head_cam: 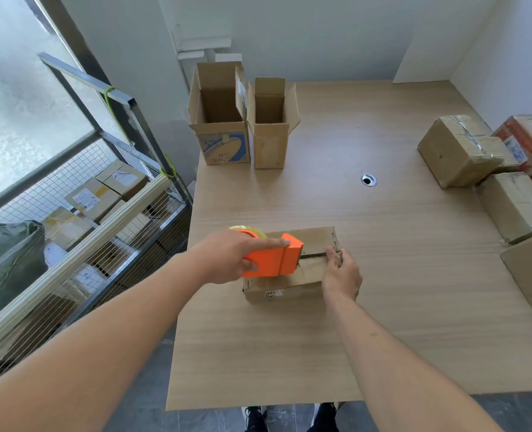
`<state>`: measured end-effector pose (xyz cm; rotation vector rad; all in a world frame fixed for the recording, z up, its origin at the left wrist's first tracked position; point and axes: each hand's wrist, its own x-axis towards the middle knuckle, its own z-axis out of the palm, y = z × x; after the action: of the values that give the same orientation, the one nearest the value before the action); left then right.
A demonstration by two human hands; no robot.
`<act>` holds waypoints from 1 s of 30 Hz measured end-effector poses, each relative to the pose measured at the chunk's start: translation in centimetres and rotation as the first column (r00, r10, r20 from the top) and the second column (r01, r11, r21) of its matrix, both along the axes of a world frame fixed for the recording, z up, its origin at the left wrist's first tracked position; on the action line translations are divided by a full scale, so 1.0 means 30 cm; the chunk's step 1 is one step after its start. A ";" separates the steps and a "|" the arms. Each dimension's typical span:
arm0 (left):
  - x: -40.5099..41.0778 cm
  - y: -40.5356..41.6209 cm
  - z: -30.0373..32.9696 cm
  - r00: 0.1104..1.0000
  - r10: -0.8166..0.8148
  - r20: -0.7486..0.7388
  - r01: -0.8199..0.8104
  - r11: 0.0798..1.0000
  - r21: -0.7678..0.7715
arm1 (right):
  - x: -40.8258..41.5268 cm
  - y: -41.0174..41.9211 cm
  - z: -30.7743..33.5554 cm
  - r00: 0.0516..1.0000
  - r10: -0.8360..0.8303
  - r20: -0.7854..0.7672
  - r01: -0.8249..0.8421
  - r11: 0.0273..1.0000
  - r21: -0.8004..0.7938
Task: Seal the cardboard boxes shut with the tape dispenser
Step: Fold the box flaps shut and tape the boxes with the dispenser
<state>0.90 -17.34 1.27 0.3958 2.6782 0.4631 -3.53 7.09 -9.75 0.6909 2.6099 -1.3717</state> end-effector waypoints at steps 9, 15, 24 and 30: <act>0.034 -0.175 0.119 0.951 0.196 0.238 -0.212 0.976 0.044 | 0.000 -0.010 0.019 1.000 -0.011 0.019 0.011 1.000 0.022; 0.127 -0.366 0.091 0.867 0.370 0.333 -0.388 0.922 -0.015 | -0.002 -0.020 0.024 0.999 -0.015 0.037 0.012 0.996 0.086; 0.123 -0.334 -0.033 0.846 0.367 0.388 -0.386 0.922 -0.030 | -0.021 -0.131 0.058 0.961 0.272 -0.058 -0.169 0.737 0.655; 0.141 -0.302 -0.091 0.850 0.349 0.395 -0.391 0.920 0.030 | 0.123 -0.371 0.077 0.821 0.556 0.134 -0.541 0.679 0.497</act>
<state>5.14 -26.39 -1.45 -0.1827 2.3435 0.7206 0.16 -4.04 -7.45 -0.1171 2.8662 -0.5014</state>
